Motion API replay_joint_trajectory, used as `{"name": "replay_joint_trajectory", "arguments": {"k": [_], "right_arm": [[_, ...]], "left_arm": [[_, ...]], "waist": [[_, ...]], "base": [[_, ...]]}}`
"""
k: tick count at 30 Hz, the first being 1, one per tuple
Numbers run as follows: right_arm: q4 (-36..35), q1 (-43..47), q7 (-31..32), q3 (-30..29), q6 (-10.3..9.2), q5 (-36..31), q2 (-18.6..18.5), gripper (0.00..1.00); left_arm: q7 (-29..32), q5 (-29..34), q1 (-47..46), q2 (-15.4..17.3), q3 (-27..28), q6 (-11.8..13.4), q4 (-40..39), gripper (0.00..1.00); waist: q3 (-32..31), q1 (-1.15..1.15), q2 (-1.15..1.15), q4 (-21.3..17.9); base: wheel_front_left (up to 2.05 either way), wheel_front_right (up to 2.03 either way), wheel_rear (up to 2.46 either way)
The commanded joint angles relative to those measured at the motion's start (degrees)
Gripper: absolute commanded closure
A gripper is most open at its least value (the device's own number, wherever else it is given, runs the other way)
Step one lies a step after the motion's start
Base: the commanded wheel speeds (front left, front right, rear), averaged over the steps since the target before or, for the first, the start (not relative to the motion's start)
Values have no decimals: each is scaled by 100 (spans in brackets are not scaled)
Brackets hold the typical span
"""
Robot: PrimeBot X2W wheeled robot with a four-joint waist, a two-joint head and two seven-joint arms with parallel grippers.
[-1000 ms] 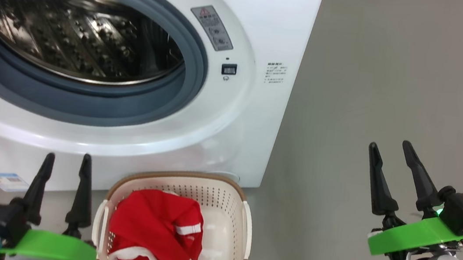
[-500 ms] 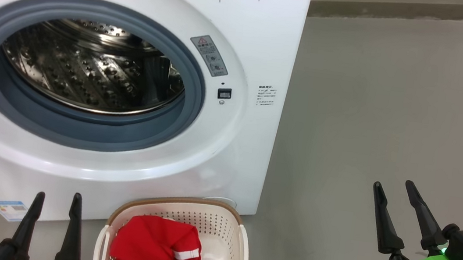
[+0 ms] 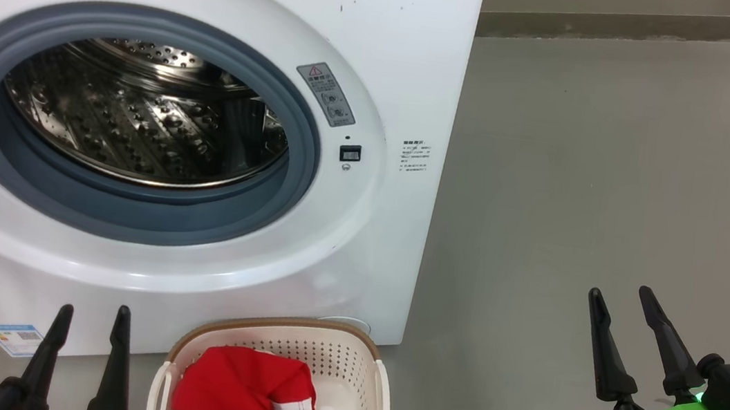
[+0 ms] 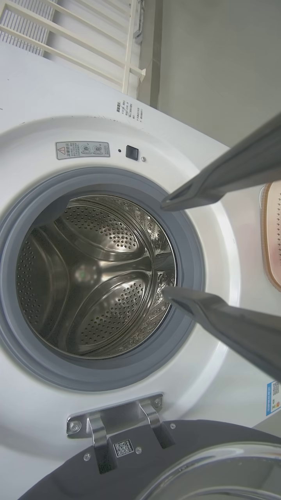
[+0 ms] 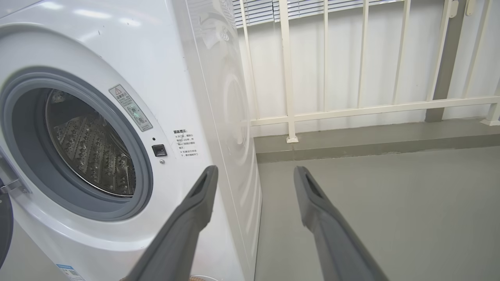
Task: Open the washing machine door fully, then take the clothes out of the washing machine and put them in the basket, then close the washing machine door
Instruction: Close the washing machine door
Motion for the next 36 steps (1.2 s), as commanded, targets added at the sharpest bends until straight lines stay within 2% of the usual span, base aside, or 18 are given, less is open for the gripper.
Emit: {"name": "replay_joint_trajectory", "arguments": {"k": [1,6,12,21,36], "right_arm": [[-123,-123,-37,129,28,14,-67,0],[-117,-140,-37,107,28,27,-49,0],[-411,103,-37,115,28,-315,276,0],[-538,247,-37,66,28,-459,452,0],[-855,561,-37,152,28,-482,530,0]], "left_arm": [[-69,-75,-69,65,182,-43,-119,0],[-69,-79,-104,64,206,-67,-230,0],[-69,60,-69,64,295,-85,-386,0],[-69,190,-42,64,313,-8,-447,0],[-69,195,-24,64,303,-24,-305,0]], "waist": [[-2,0,0,1],[5,0,0,-2],[-11,0,0,-49],[-10,0,0,-80],[-57,0,0,-80]], "base": [[0,0,0],[0,0,0],[0,0,0],[-28,28,0],[-163,163,0]]}}
